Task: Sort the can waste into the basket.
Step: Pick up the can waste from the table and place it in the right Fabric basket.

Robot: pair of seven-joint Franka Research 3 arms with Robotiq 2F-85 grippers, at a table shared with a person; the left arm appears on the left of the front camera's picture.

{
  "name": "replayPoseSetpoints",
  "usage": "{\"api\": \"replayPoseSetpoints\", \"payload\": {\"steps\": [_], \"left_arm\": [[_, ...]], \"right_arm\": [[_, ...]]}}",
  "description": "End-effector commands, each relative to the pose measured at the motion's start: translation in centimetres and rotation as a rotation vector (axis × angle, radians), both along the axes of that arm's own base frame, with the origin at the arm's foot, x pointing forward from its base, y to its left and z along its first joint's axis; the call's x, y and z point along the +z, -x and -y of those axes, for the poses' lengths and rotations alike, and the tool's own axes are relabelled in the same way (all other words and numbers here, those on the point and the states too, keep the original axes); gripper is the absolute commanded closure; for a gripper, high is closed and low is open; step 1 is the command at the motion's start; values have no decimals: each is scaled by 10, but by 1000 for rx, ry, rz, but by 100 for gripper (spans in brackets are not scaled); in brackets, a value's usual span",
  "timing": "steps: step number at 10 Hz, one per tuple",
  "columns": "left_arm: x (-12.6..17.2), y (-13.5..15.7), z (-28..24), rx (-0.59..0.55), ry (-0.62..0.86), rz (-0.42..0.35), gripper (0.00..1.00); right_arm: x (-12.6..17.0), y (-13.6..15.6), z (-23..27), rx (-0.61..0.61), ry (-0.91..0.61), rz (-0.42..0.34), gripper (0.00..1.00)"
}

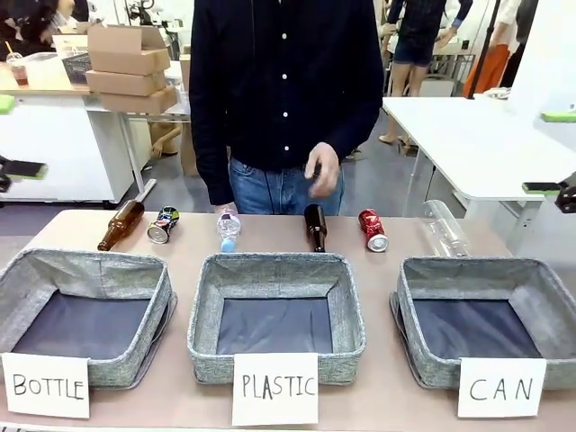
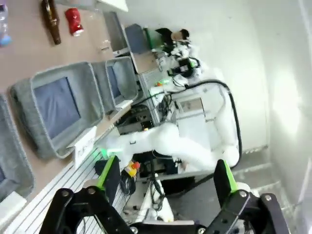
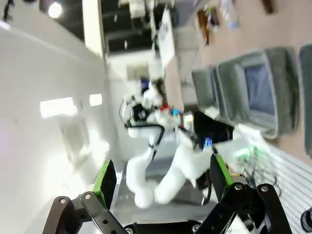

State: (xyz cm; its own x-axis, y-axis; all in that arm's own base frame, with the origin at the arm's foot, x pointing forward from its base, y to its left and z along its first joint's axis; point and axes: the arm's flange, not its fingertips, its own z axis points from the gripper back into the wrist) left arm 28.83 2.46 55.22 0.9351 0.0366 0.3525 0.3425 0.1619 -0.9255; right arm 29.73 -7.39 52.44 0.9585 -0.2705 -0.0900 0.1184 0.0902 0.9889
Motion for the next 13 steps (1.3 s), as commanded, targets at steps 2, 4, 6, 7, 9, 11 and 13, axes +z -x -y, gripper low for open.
{"api": "replayPoseSetpoints", "payload": {"steps": [2,4,6,7,9,11,13], "left_arm": [[0,0,0,0,0,0,0],[0,0,0,0,0,0,0],[0,0,0,0,0,0,0],[0,0,0,0,0,0,0],[0,0,0,0,0,0,0],[21,-4,10,96,-305,106,0],[29,-63,40,125,-724,98,0]], "right_arm": [[1,4,-15,101,-18,11,0],[1,4,-15,101,-18,11,0],[1,4,-15,101,-18,11,0],[1,4,-15,101,-18,11,0],[1,4,-15,101,-18,11,0],[1,4,-15,101,-18,11,0],[1,4,-15,101,-18,11,0]]}}
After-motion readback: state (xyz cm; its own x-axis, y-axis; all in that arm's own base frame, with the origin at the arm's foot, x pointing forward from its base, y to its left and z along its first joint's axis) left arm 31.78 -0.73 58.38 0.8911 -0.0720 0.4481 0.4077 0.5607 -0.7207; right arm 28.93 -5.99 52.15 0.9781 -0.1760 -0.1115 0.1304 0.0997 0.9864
